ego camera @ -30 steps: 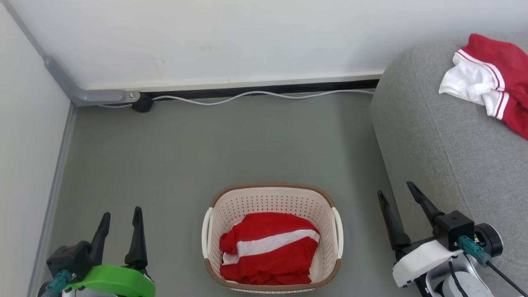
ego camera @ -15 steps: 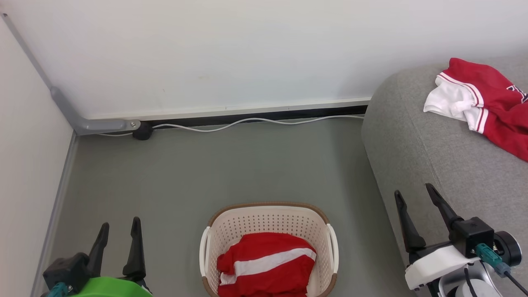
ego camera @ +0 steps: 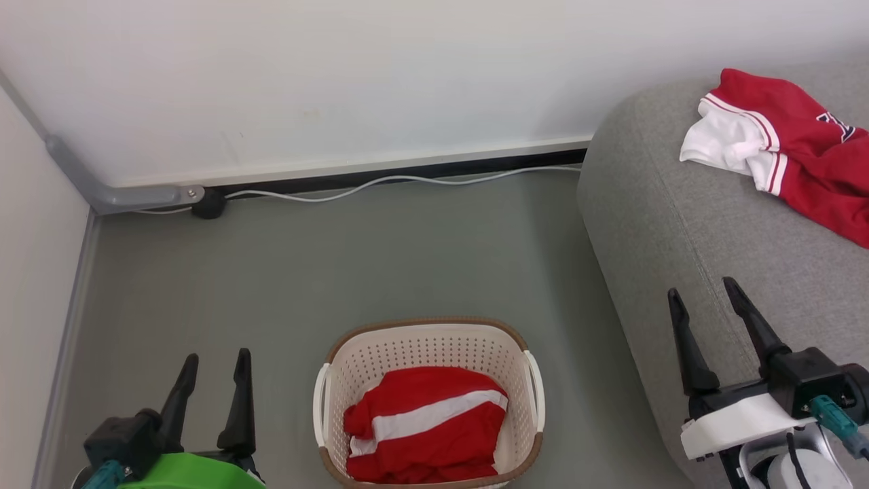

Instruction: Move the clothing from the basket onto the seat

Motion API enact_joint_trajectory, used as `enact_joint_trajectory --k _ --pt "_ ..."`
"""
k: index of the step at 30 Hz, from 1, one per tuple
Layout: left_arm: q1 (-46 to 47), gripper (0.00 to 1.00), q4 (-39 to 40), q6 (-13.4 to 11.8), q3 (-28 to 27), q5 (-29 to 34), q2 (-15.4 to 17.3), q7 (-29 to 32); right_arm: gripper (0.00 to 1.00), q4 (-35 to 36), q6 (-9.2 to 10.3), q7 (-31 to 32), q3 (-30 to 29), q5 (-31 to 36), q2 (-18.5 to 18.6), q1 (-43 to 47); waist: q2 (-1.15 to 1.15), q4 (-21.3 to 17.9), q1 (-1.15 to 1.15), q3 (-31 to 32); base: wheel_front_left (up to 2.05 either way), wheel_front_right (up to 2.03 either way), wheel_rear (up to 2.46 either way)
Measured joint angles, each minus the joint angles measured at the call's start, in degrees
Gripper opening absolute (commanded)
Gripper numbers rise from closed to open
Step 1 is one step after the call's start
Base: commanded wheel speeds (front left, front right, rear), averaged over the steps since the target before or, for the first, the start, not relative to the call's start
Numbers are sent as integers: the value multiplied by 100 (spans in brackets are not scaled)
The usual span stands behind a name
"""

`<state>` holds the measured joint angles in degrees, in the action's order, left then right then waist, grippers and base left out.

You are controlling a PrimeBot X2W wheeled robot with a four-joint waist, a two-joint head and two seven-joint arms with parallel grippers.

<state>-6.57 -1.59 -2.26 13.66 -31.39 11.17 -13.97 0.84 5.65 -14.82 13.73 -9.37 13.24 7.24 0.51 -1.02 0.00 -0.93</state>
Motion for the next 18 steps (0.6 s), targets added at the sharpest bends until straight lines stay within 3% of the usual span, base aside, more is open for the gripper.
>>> enact_joint_trajectory --k 8,18 --pt "124 100 13 124 497 159 26 454 100 563 2 0 -179 152 24 -323 0 -126 0 -516 0 0 0" --pt "977 100 -216 285 1263 711 96 1322 100 927 -43 -1 -55 257 -42 -992 0 -326 0 -1279 0 0 0"
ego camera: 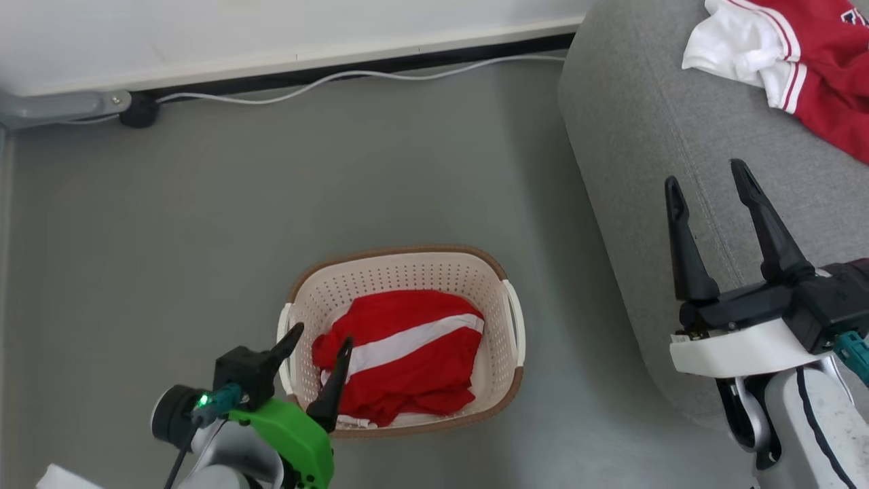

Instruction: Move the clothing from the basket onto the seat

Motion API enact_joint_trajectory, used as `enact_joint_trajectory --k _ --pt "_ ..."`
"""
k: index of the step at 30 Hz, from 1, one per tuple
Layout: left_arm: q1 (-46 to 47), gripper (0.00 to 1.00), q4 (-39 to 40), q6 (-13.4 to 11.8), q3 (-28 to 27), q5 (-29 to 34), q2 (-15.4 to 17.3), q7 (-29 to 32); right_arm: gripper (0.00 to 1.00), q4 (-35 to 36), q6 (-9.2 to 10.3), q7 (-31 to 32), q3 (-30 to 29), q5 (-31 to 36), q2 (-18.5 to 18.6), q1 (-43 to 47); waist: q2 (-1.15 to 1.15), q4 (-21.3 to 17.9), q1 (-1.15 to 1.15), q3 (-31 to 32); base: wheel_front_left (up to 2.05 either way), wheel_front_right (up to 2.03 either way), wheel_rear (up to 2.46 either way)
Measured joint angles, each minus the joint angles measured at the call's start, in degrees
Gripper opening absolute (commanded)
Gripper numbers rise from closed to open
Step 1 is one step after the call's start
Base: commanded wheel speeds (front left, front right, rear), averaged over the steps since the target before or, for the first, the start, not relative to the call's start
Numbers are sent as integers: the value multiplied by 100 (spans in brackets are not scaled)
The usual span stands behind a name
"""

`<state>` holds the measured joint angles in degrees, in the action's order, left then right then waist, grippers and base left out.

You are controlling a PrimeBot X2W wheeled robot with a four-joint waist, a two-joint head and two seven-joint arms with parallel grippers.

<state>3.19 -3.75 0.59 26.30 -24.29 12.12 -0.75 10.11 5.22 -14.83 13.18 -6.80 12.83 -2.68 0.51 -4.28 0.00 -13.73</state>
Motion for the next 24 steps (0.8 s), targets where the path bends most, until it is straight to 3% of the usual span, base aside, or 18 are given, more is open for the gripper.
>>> enact_joint_trajectory --k 12,24 --pt "1089 100 -417 41 292 447 -76 833 100 53 -124 0 205 23 -294 -693 0 -240 0 -968 0 0 0" --pt "2031 100 -636 35 387 697 -204 1268 100 -57 -214 0 276 73 -503 -1182 0 -465 1 -1950 0 0 0"
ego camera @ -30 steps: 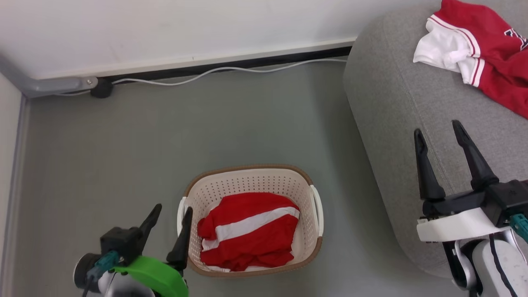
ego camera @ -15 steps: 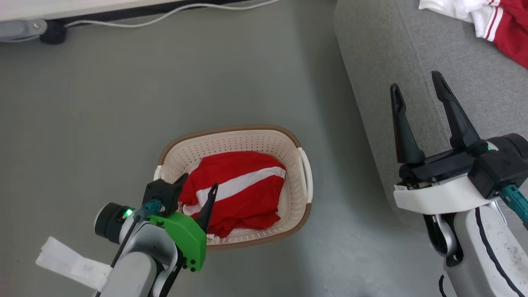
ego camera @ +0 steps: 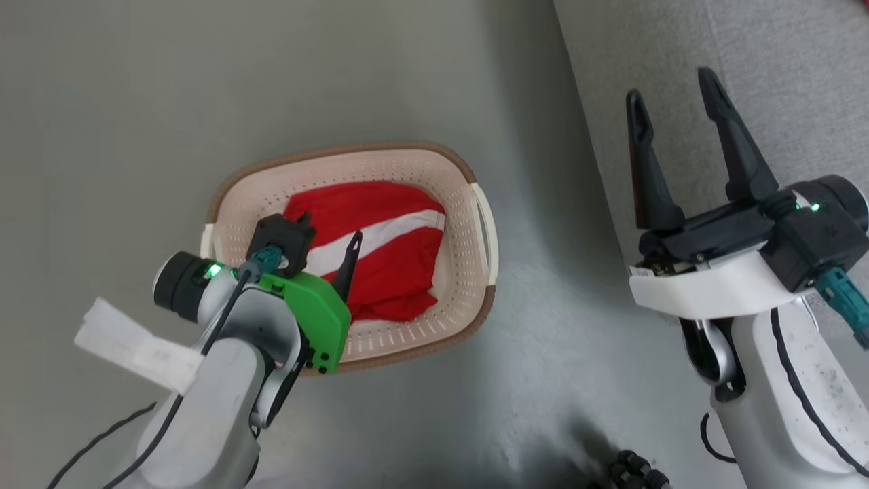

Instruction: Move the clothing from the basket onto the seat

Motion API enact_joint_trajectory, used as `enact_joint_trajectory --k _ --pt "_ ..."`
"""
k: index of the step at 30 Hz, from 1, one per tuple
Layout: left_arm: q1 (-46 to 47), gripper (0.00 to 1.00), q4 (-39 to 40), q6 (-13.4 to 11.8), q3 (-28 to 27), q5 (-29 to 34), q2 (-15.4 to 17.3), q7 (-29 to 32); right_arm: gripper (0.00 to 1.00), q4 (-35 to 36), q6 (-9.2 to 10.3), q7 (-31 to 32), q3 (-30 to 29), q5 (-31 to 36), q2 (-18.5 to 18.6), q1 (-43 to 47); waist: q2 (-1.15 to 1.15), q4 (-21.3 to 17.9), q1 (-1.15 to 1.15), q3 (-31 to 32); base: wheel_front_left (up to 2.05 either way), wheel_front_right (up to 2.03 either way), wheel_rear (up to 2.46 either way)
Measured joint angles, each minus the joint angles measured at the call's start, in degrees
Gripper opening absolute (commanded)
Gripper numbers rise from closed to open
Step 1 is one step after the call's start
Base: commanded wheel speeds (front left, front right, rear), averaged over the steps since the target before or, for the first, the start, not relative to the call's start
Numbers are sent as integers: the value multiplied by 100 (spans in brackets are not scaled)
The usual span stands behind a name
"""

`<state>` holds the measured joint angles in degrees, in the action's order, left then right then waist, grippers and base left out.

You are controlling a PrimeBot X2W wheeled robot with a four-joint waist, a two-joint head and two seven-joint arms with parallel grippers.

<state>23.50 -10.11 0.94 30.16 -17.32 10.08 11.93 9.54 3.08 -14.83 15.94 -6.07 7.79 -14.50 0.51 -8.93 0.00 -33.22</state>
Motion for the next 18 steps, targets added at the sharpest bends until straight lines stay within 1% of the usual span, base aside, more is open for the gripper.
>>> enact_joint_trajectory --k 3,8,13,18 --pt "257 100 -22 1 57 104 -18 124 100 2 -7 0 -10 0 -65 -208 0 -69 0 -330 0 0 0" --pt "604 100 -83 -8 -48 152 3 275 100 53 -56 -1 5 1 -158 -526 0 -162 0 -737 0 0 0" --pt "850 100 -136 -102 -121 203 55 402 100 99 -101 -1 32 1 -252 -803 0 -278 1 -1141 0 0 0" --pt "1116 100 -135 -133 -174 313 82 523 100 147 -100 -1 30 0 -307 -1015 0 -388 1 -1464 0 0 0"
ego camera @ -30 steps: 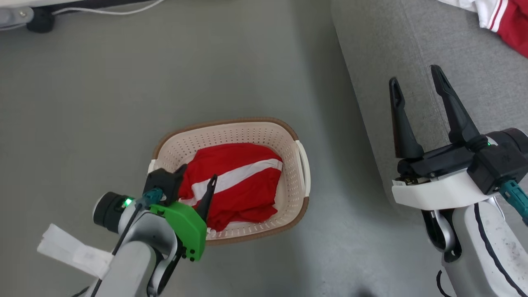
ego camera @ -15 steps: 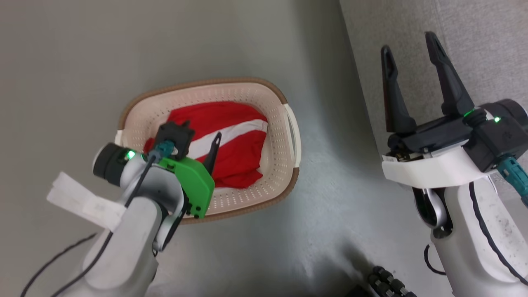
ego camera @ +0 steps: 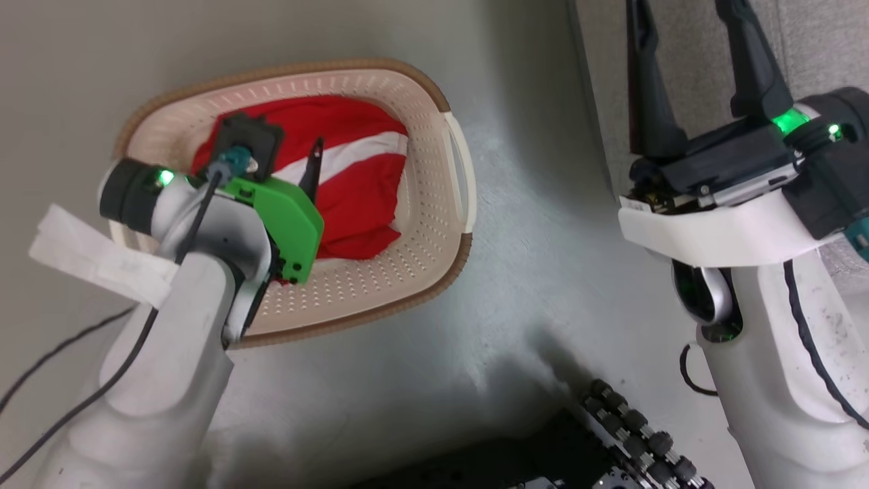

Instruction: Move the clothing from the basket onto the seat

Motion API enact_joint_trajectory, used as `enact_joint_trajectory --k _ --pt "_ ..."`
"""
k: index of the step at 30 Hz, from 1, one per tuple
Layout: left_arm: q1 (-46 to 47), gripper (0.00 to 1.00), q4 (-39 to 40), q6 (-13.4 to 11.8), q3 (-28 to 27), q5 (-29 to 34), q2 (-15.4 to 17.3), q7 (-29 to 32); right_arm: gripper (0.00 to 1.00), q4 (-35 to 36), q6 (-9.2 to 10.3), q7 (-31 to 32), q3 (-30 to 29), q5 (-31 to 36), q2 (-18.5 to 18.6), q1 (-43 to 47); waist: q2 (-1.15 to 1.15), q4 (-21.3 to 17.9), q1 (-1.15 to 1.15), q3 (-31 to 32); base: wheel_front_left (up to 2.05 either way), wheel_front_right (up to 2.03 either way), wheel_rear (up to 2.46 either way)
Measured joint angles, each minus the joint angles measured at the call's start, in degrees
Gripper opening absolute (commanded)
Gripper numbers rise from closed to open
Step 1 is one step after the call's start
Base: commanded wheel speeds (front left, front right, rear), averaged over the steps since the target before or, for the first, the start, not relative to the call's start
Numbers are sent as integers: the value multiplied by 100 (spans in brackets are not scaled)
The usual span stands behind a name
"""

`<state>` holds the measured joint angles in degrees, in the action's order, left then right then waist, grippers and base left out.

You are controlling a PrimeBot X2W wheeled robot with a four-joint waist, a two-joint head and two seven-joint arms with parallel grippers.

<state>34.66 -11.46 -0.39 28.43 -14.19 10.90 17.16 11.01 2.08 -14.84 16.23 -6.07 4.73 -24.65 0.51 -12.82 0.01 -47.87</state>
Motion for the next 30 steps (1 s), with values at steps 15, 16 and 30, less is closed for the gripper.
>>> enact_joint_trajectory --k 15,16,30 --pt "419 100 -319 -124 -49 324 282 326 100 -8 43 0 -5 -100 -136 -560 0 -499 0 -960 0 0 0" --pt "423 100 -352 -147 -56 388 320 349 100 -21 47 0 -4 -109 -138 -571 0 -533 0 -992 0 0 0" --pt "440 100 -747 -218 -109 435 515 882 100 -114 104 0 85 -325 -164 -695 0 -821 0 -1179 0 0 0"
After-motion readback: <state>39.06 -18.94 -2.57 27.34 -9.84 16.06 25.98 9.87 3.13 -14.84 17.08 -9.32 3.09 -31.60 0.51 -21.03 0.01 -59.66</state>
